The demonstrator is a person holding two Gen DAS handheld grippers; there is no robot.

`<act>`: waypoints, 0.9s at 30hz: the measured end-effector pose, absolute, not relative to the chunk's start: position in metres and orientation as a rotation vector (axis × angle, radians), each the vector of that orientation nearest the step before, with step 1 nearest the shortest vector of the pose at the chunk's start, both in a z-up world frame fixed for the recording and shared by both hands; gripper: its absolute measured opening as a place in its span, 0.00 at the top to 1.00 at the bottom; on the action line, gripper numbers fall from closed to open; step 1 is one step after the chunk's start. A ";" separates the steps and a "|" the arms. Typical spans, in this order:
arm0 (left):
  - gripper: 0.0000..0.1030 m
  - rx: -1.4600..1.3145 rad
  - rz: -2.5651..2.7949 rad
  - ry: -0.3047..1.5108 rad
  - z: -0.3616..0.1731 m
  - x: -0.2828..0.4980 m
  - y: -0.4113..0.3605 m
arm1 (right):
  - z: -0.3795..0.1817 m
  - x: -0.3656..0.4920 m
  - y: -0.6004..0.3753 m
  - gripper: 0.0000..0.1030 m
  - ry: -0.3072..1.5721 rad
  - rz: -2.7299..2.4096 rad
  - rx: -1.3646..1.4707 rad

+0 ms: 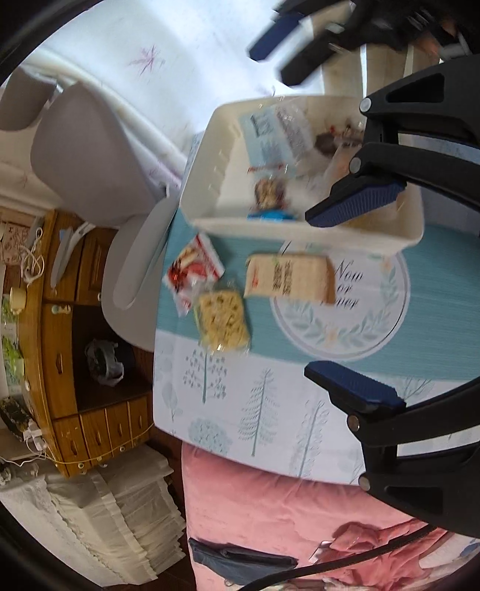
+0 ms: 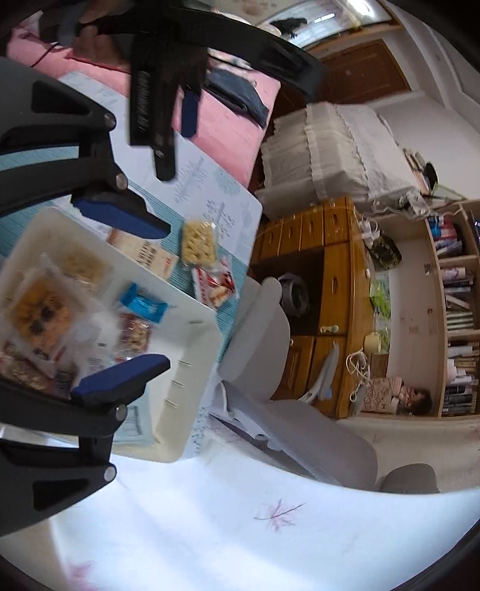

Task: Organize snacks
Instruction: 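Grasp the clear bag of pale cubes with the left gripper while the right reaches the red-and-white packet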

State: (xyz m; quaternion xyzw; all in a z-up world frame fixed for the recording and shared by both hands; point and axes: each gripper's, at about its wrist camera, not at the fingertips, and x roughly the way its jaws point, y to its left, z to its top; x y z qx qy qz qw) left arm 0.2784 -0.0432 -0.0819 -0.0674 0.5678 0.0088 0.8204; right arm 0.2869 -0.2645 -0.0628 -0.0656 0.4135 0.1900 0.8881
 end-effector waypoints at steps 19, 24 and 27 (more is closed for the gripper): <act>0.14 0.021 -0.159 1.184 -0.148 0.376 0.006 | -0.157 0.451 -0.152 0.17 1.199 0.545 -0.254; 0.14 0.129 -0.195 1.196 -0.179 0.389 0.007 | -0.191 0.475 -0.140 0.17 1.289 0.546 -0.293; 0.14 0.187 -0.227 1.196 -0.195 0.392 0.005 | -0.211 0.482 -0.136 0.17 1.352 0.560 -0.297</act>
